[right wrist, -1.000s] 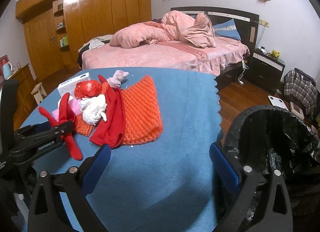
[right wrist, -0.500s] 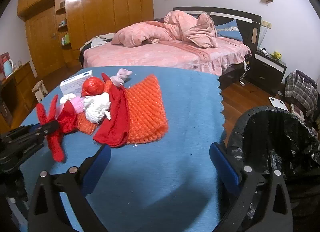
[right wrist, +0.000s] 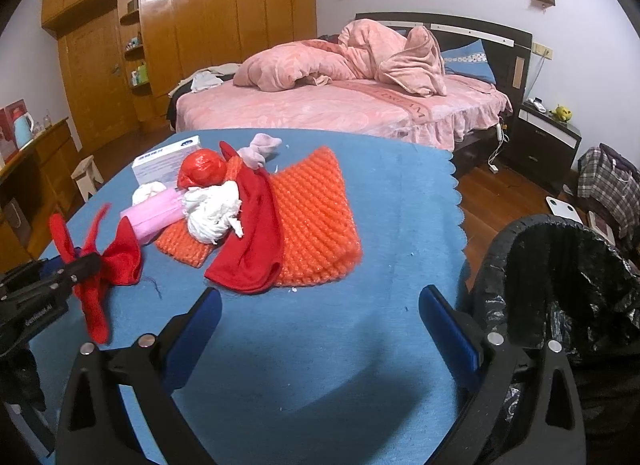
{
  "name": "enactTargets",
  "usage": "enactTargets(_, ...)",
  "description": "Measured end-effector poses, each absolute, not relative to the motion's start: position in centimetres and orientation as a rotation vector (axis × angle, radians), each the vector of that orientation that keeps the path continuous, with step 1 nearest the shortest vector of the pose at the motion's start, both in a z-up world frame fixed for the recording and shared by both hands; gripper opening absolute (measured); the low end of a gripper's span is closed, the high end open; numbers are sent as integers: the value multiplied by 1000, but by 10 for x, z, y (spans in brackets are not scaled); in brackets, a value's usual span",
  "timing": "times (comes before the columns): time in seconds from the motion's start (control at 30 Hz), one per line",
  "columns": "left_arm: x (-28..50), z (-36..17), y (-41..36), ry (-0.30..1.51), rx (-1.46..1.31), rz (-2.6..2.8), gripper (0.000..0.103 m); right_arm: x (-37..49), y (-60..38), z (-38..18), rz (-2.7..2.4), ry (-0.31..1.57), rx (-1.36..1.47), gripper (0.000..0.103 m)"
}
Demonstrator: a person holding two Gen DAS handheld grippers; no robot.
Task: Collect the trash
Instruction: 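Grasp the red glove with the left tool and lift it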
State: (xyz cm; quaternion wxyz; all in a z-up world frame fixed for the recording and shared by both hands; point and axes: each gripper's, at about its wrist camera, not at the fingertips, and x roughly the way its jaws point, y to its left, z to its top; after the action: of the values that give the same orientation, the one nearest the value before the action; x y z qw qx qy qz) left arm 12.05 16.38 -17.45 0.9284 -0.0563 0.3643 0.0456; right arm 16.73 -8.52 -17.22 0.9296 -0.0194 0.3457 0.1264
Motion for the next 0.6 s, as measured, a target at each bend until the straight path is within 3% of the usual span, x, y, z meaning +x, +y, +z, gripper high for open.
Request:
enactTargets(0.13, 127, -178, 157, 753, -104, 92, 61, 169, -89, -171, 248, 709, -34, 97)
enactTargets(0.37, 145, -195, 156, 831, -92, 129, 65, 170, -92, -171, 244, 710, -32, 97)
enactTargets(0.4, 147, -198, 156, 845, -92, 127, 63, 170, -92, -172, 244, 711, -31, 97)
enactTargets(0.47, 149, -201, 156, 862, -92, 115, 46, 169, -92, -172, 245, 711, -31, 97)
enactTargets(0.5, 149, -201, 155, 863, -91, 110, 45, 169, -92, -172, 246, 710, -32, 97)
enactTargets(0.6, 148, -201, 152, 856, -84, 86, 24, 169, -90, -172, 249, 708, -33, 97)
